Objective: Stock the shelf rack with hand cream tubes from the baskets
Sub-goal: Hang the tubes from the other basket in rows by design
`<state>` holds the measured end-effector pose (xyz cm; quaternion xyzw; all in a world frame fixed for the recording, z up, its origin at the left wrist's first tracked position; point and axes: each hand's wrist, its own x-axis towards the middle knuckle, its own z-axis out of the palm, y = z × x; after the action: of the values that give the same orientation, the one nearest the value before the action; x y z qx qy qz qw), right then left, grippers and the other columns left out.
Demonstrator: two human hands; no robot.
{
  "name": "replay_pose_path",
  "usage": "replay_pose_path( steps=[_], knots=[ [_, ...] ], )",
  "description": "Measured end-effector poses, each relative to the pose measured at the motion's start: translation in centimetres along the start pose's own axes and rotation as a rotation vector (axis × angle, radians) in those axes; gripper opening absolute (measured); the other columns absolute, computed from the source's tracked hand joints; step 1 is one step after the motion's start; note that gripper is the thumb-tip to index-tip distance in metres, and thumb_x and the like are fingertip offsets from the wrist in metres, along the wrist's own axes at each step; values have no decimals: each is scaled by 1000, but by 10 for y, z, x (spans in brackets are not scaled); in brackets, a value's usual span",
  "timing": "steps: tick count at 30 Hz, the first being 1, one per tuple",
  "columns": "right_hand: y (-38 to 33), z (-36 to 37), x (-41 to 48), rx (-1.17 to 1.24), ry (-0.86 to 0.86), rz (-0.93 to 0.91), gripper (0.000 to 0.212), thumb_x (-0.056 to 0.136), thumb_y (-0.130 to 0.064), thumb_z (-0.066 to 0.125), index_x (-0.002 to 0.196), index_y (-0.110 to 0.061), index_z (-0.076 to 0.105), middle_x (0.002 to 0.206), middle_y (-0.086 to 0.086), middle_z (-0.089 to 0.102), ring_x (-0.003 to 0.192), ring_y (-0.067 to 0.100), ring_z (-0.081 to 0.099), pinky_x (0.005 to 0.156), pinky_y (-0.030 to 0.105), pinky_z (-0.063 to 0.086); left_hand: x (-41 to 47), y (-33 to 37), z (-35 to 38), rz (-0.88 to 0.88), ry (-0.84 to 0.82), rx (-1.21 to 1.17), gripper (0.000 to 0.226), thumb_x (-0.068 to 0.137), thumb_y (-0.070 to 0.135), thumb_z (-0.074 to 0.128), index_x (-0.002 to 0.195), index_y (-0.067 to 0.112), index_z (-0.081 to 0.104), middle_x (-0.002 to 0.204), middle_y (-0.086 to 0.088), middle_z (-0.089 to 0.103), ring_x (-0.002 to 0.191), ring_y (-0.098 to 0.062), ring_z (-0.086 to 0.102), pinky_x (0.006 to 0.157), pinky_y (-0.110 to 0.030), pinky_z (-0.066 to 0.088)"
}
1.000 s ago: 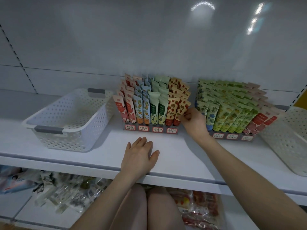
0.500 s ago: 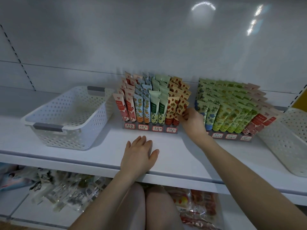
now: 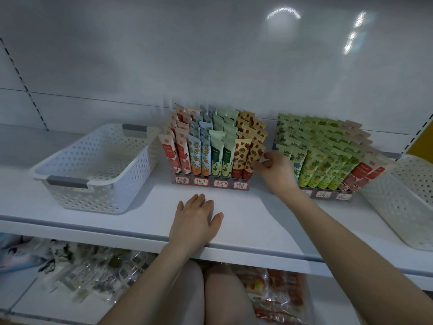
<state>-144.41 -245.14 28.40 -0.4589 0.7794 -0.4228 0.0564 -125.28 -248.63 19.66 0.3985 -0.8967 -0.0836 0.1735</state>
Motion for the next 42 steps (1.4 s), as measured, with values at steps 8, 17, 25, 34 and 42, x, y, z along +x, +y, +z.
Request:
replay_pose_path(
  steps=[8, 17, 25, 34, 42],
  knots=[
    [-19, -13, 16, -257, 138, -306, 22, 93, -13, 51, 103, 2, 64, 93, 18, 57, 88, 31, 52, 64, 30, 34, 1, -1, -1, -10, -44, 58, 44, 91, 48, 31, 101, 13, 55, 106, -1, 55, 107, -20, 47, 94, -39, 35],
    [-40, -7, 37, -460, 40, -242, 27, 93, -27, 55, 108, -8, 65, 114, 13, 56, 109, 30, 50, 79, 33, 44, 2, -1, -1, -2, -44, 83, 39, 93, 47, 33, 98, 13, 52, 97, 2, 46, 104, -18, 45, 88, -36, 33],
    [-41, -8, 37, -451, 2, -213, 25, 93, -27, 53, 103, -8, 64, 114, 12, 54, 107, 30, 51, 76, 29, 39, 2, -2, 2, 0, -19, 68, 36, 93, 45, 37, 98, 13, 53, 98, 1, 49, 100, -17, 44, 89, -37, 33],
    [-42, -9, 35, -390, -56, -201, 20, 93, -22, 51, 96, -6, 61, 111, 11, 52, 88, 23, 50, 71, 27, 34, 2, -3, 3, 19, 16, 58, 37, 93, 44, 40, 101, 12, 56, 99, -1, 52, 99, -19, 47, 87, -39, 36],
    [-49, -8, 31, -381, -51, -206, 21, 92, -11, 48, 81, 1, 60, 88, 10, 49, 75, 22, 47, 66, 32, 42, 2, -4, 4, 21, 10, 71, 38, 93, 45, 37, 100, 13, 55, 97, 0, 51, 97, -18, 46, 86, -38, 36]
  ],
)
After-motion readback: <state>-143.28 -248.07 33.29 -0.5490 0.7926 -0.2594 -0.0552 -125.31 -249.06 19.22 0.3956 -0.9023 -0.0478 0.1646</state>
